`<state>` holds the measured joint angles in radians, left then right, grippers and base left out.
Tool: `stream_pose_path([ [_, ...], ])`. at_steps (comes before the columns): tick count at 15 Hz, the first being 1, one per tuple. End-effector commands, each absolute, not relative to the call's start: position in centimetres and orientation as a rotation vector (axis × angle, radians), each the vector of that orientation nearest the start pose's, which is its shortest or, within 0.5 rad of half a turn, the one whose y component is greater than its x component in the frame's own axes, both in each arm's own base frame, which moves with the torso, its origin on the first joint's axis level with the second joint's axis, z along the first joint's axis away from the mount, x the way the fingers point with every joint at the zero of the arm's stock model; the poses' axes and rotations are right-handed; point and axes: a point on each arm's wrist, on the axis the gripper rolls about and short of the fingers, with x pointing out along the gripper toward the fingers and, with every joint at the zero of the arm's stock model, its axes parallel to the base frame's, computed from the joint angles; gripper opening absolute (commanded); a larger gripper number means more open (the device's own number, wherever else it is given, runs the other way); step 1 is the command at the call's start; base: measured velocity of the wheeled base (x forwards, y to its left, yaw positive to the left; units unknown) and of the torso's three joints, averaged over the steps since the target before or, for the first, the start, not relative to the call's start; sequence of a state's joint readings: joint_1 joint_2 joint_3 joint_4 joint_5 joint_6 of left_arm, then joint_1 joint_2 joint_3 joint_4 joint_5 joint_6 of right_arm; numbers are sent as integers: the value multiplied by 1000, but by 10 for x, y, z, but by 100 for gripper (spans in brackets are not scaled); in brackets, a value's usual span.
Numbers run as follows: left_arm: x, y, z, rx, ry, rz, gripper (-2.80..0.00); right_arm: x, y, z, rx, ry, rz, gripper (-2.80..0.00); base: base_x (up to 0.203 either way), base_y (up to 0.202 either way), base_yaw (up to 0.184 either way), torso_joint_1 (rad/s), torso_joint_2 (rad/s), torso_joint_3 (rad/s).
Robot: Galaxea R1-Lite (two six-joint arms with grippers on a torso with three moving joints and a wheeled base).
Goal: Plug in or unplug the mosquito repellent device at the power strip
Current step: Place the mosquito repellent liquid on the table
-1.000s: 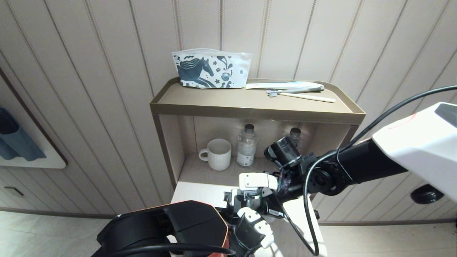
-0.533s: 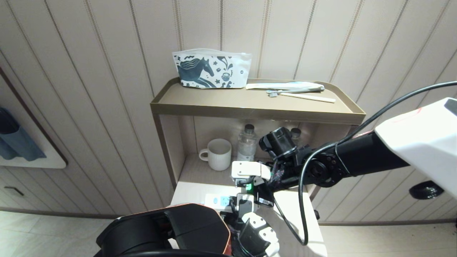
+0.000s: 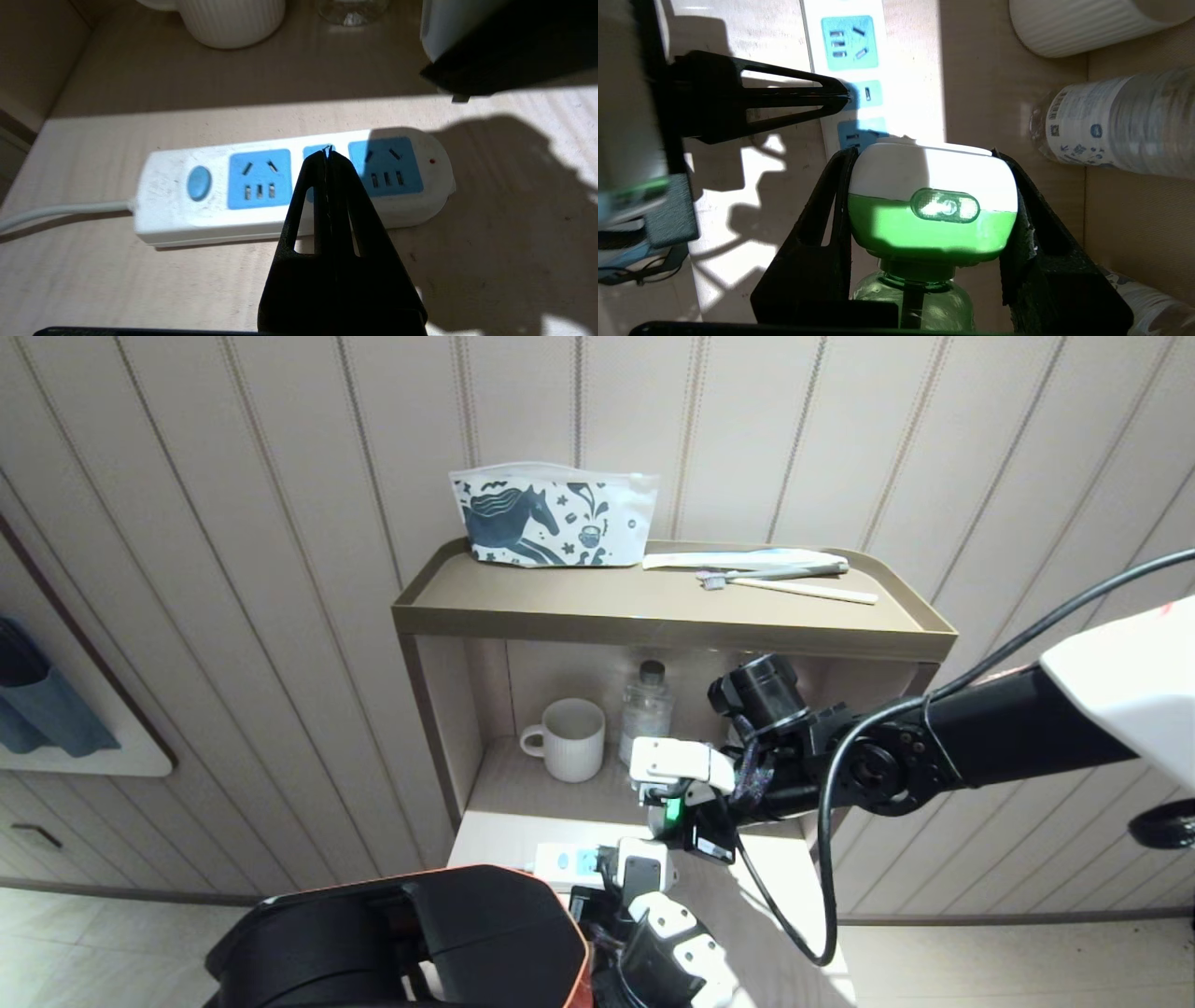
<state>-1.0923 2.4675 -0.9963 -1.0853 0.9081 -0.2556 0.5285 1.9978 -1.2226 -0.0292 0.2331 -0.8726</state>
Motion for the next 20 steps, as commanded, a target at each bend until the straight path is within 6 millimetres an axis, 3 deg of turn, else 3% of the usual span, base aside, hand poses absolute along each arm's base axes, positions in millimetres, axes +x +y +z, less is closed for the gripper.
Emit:
stream_pose_path([
  [1,205,-351,22,12,185,-138,-280,316,187,139,-906,389,1003,-280,0,0,0,0,0,0],
  [2,204,-344,36,3,171,-127,-280,314,181,141,-905,376,982,-280,0,0,0,0,0,0],
  [4,203,-337,42,16,167,-108,-280,315,178,143,-903,368,968,-280,0,0,0,0,0,0],
  [6,201,-312,64,9,157,-71,-280,305,160,152,-895,356,927,-280,0,0,0,0,0,0],
  [9,216,-233,82,26,181,105,-280,292,141,159,-886,361,893,-280,0,0,0,0,0,0],
  [11,224,-197,85,19,189,191,-280,284,136,163,-885,357,887,-280,0,0,0,0,0,0],
  [14,239,-97,104,-14,176,435,-280,263,125,166,-881,354,881,-280,0,0,0,0,0,0],
  [17,230,5,154,-24,55,589,-280,248,115,168,-878,335,862,-280,0,0,0,0,0,0],
  [18,217,24,178,-7,-17,572,-280,244,113,170,-878,330,860,-280,0,0,0,0,0,0],
  [20,183,41,229,28,-127,507,-280,237,109,167,-875,339,866,-280,0,0,0,0,0,0],
])
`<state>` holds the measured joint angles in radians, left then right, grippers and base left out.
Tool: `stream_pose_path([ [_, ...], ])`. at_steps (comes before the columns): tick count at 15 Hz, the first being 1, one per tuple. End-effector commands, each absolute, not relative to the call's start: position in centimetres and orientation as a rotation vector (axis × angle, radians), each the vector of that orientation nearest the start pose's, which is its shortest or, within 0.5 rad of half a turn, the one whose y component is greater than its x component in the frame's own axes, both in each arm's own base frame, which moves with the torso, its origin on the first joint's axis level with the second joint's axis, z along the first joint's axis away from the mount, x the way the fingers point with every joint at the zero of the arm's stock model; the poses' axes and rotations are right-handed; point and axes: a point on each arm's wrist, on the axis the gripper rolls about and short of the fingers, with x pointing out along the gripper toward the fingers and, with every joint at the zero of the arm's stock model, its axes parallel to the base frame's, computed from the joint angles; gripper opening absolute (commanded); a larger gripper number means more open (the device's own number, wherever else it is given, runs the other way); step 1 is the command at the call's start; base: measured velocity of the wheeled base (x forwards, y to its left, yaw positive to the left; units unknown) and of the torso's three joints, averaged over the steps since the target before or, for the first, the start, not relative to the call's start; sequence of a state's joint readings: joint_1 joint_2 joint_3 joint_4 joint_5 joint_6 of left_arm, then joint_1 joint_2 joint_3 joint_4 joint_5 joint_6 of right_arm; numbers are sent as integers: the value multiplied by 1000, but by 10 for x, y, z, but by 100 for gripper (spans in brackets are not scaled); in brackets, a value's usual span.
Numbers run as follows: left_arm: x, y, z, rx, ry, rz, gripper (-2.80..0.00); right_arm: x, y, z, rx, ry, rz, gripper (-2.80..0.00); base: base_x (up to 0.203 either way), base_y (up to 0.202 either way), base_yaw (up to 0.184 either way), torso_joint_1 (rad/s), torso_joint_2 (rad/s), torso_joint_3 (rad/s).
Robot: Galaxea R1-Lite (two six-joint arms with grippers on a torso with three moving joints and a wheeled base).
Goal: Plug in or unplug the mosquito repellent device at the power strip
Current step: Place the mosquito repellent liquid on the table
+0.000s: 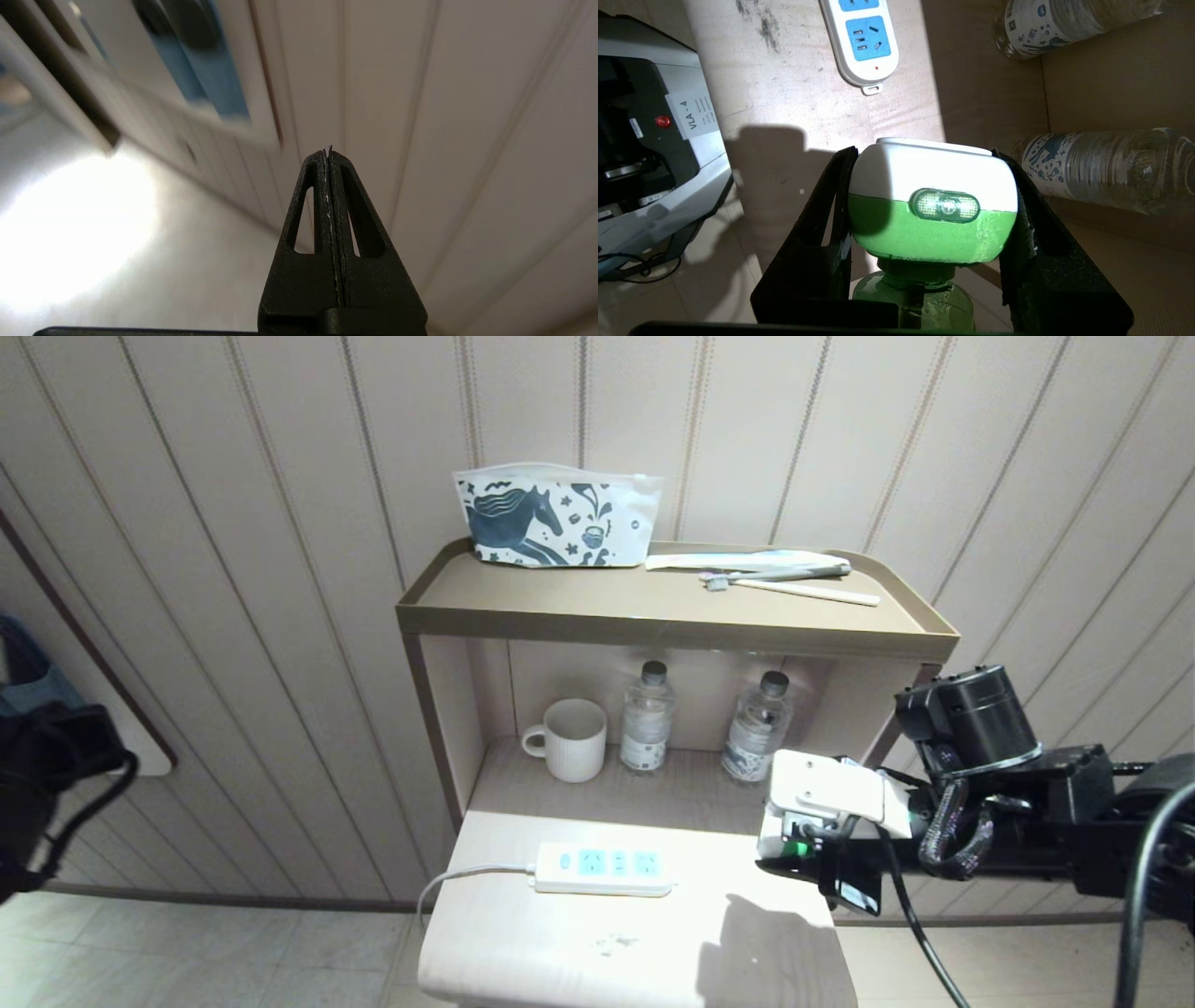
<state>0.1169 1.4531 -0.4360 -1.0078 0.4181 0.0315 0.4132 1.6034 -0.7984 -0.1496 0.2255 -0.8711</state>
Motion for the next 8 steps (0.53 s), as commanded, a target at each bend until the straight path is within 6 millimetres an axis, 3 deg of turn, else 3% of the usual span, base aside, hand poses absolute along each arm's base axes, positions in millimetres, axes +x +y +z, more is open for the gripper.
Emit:
stream_pose_path([
  [1,172,42,251,19,-118,462,-280,232,108,167,-874,337,869,-280,0,0,0,0,0,0],
  [3,144,38,309,-47,-73,346,-280,226,105,167,-869,334,875,-280,0,0,0,0,0,0],
  [5,103,26,362,-166,-45,188,-280,223,104,168,-858,327,881,-280,0,0,0,0,0,0],
  [6,81,18,376,-236,7,90,-280,221,103,170,-855,312,876,-280,0,0,0,0,0,0],
  [8,23,-5,374,-384,206,-194,-280,219,102,171,-855,273,861,-280,0,0,0,0,0,0],
])
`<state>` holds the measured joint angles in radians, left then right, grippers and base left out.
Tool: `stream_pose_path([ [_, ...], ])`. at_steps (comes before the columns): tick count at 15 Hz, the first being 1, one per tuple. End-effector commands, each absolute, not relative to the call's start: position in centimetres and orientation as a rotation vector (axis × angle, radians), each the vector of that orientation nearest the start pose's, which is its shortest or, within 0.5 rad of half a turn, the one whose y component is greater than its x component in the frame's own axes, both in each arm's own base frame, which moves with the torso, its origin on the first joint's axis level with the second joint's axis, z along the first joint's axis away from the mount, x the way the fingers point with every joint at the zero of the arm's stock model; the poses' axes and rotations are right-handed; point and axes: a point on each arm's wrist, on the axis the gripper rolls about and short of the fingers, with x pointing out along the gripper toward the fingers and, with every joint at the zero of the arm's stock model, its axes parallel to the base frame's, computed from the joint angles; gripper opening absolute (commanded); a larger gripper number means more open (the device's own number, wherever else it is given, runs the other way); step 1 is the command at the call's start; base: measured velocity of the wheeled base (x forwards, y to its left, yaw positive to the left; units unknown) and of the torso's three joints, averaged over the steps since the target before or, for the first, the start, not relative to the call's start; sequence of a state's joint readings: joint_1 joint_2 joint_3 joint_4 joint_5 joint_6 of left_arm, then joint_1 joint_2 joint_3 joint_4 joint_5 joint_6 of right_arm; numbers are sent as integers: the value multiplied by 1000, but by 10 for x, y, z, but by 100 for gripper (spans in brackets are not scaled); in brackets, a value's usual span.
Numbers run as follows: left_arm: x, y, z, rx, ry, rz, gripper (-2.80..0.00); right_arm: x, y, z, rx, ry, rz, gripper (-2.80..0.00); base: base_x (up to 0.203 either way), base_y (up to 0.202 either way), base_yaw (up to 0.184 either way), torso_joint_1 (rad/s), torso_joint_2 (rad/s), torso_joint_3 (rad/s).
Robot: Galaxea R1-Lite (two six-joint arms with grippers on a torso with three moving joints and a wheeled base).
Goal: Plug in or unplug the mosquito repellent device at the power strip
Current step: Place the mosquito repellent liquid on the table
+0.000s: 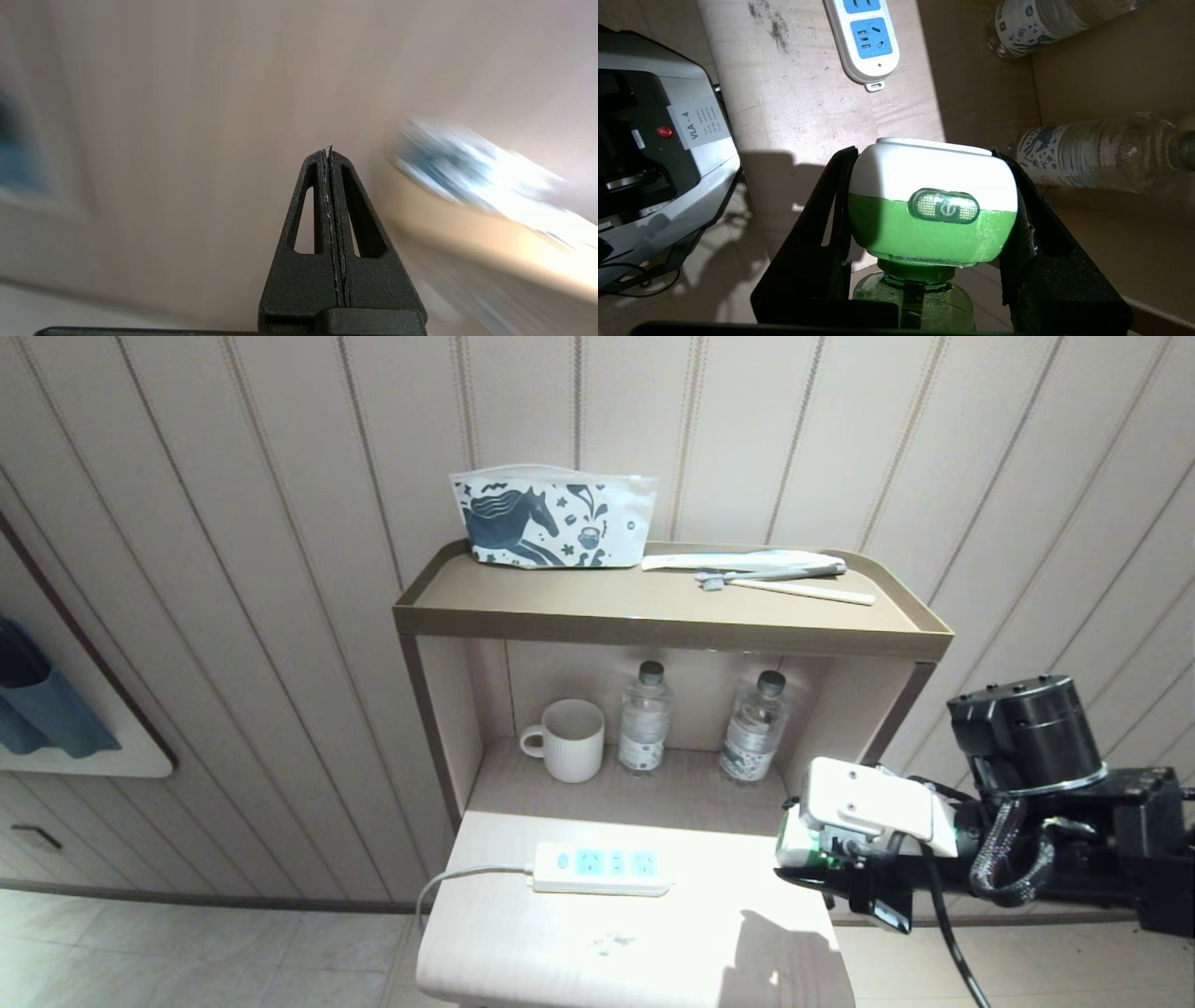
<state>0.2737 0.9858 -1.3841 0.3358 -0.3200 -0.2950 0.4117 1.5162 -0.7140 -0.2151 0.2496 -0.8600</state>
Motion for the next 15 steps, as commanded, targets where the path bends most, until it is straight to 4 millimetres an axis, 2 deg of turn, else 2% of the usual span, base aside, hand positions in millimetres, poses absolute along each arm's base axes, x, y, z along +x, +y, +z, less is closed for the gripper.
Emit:
stream_pose_path([
  [1,-2,-14,367,-397,246,-289,-280,217,101,170,-856,271,860,-280,0,0,0,0,0,0],
  [2,-14,-18,357,-354,272,-323,-280,217,101,170,-856,271,860,-280,0,0,0,0,0,0],
  [4,-23,-20,320,-244,347,-317,-280,216,102,169,-857,272,862,-280,0,0,0,0,0,0],
  [7,-22,-17,222,-116,460,-203,-280,218,103,168,-857,276,865,-280,0,0,0,0,0,0],
  [8,-19,-15,192,-60,434,-144,-280,218,103,168,-858,274,865,-280,0,0,0,0,0,0],
  [10,-9,-8,149,38,314,-1,-280,219,103,167,-857,278,866,-280,0,0,0,0,0,0],
  [12,-7,-6,129,37,232,62,-280,219,103,168,-857,275,863,-280,0,0,0,0,0,0],
  [13,-8,-7,125,-10,246,26,-280,218,103,168,-857,274,865,-280,0,0,0,0,0,0],
  [15,-17,-13,114,-142,407,-128,-280,221,103,167,-855,281,865,-280,0,0,0,0,0,0],
])
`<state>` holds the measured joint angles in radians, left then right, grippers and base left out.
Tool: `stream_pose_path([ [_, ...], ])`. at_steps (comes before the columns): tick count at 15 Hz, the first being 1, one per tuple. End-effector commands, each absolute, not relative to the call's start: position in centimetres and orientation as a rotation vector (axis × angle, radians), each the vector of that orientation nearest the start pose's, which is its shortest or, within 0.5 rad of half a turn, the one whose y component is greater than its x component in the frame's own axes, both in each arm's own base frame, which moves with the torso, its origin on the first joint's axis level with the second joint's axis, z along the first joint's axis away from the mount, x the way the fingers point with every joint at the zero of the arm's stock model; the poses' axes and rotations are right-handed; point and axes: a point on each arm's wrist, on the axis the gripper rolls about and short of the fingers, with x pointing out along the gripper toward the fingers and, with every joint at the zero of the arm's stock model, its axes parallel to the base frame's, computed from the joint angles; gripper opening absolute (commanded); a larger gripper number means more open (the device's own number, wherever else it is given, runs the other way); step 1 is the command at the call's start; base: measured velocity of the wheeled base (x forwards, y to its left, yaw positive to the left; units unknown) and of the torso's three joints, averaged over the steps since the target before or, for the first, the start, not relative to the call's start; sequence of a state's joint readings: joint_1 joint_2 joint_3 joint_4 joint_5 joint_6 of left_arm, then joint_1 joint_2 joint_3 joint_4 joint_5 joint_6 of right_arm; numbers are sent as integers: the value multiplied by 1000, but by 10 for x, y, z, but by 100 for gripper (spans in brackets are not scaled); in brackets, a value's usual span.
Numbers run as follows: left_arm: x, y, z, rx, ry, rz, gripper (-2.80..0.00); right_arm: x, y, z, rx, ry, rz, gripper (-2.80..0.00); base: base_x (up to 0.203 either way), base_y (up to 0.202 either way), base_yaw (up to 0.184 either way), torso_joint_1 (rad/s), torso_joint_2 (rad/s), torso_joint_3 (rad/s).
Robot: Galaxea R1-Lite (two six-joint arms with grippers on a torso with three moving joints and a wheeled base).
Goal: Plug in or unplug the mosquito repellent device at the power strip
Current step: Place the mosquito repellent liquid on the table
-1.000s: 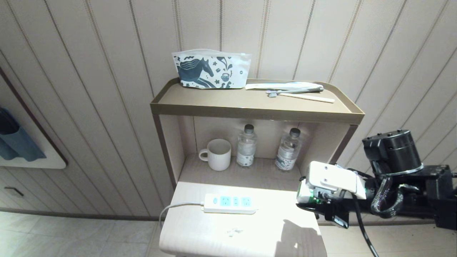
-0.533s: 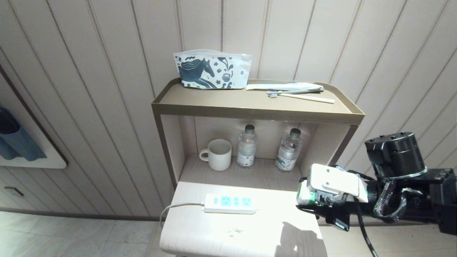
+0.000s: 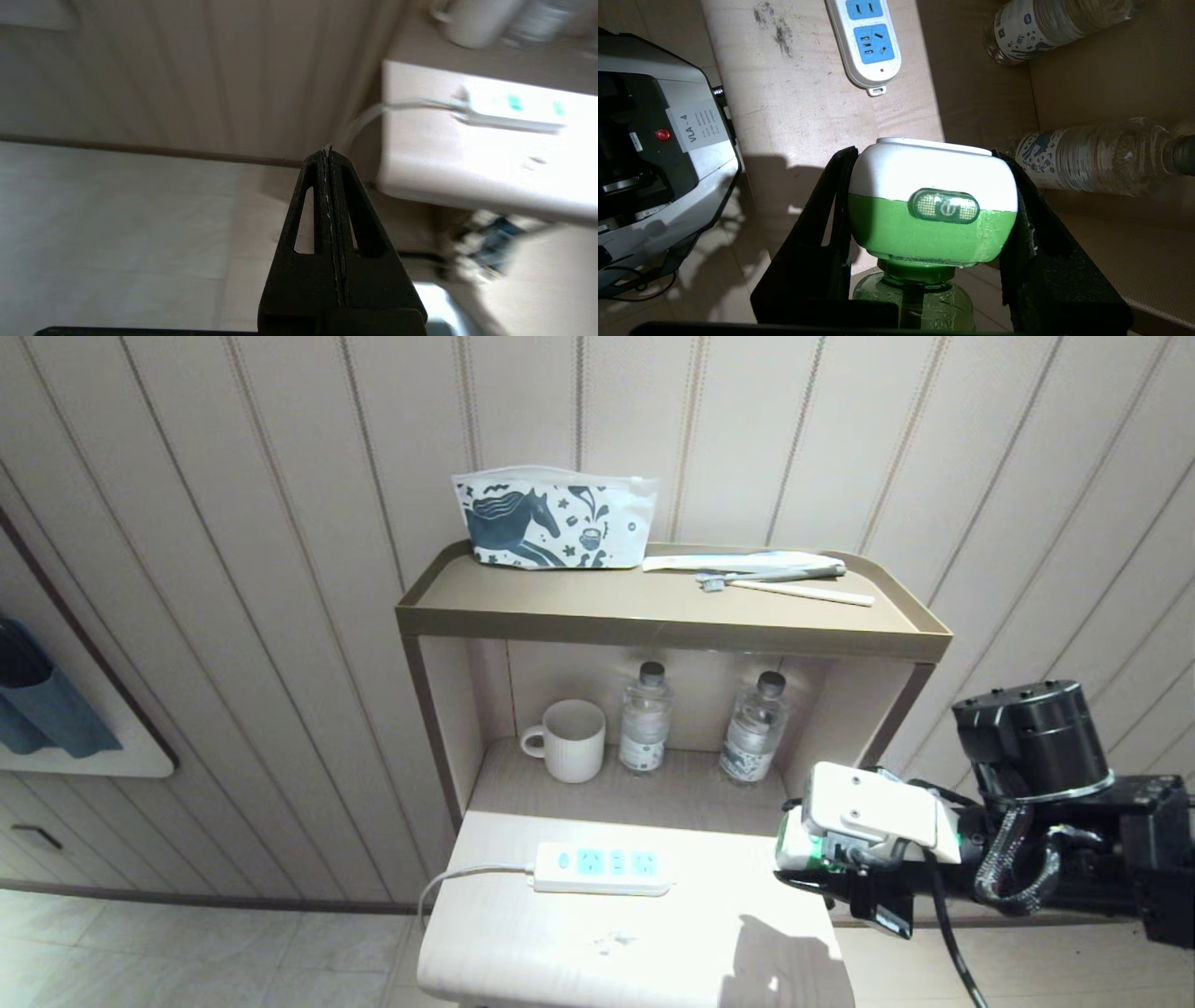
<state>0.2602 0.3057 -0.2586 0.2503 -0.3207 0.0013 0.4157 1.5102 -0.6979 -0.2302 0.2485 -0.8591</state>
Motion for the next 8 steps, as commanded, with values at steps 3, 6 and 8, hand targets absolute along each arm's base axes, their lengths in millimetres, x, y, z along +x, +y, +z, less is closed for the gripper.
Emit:
stream_pose_path([
  [3,-27,-19,105,-296,549,-268,-280,224,105,164,-853,286,865,-280,0,0,0,0,0,0],
  [6,-31,-22,108,-296,546,-387,-280,223,105,163,-854,285,868,-280,0,0,0,0,0,0],
  [8,-37,-25,111,-323,577,-500,-280,221,105,163,-855,284,872,-280,0,0,0,0,0,0],
])
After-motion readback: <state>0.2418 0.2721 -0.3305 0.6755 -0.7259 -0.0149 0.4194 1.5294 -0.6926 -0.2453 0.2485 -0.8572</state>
